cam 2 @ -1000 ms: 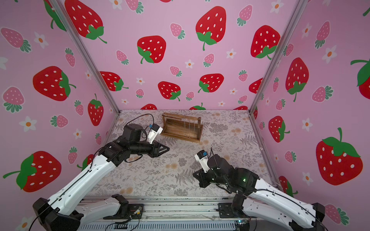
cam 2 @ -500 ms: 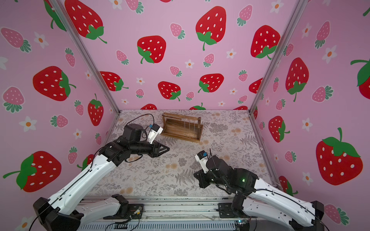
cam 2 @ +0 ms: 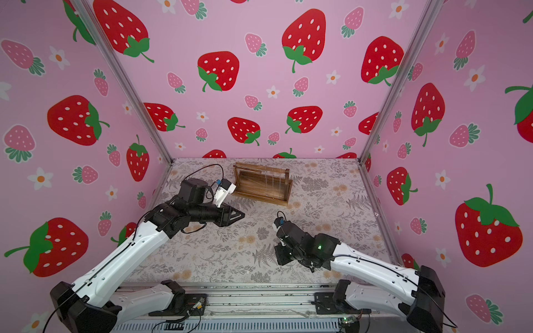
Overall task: Take the necklace off the jewelry display stand
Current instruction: Place the necklace at the center of the board.
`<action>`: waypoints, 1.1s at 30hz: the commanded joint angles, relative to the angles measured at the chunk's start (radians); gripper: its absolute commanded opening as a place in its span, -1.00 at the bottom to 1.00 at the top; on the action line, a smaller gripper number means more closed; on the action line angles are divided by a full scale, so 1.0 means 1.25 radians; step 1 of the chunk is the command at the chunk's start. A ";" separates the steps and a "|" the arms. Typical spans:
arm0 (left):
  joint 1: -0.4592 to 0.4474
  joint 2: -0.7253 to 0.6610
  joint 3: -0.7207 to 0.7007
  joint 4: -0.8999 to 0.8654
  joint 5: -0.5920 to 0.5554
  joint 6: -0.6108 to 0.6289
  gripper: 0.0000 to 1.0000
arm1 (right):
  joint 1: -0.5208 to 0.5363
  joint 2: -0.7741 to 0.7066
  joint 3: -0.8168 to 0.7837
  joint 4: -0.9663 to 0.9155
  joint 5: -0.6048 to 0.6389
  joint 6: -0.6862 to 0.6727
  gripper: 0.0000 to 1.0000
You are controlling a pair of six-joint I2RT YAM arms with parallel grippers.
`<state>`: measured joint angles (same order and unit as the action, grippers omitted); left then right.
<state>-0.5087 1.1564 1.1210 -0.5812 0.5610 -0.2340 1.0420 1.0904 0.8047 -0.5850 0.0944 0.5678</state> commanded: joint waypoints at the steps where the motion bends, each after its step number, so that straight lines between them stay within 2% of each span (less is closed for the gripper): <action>1: 0.000 -0.010 0.012 0.003 0.014 0.009 -0.28 | -0.042 0.050 0.015 0.060 -0.003 -0.020 -1.00; 9: 0.000 -0.006 0.005 0.000 0.030 0.010 -0.29 | -0.155 0.194 0.012 0.185 -0.069 -0.056 -1.00; 16: 0.000 0.001 0.010 -0.003 0.037 0.012 -0.29 | -0.212 0.306 0.026 0.262 -0.081 -0.069 -1.00; 33: 0.000 0.013 0.009 -0.001 0.064 0.007 -0.30 | -0.253 0.451 0.103 0.275 -0.054 -0.073 -1.00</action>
<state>-0.5087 1.1679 1.1210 -0.5816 0.6140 -0.2325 0.7319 1.6360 0.9119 -0.2337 0.0097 0.4816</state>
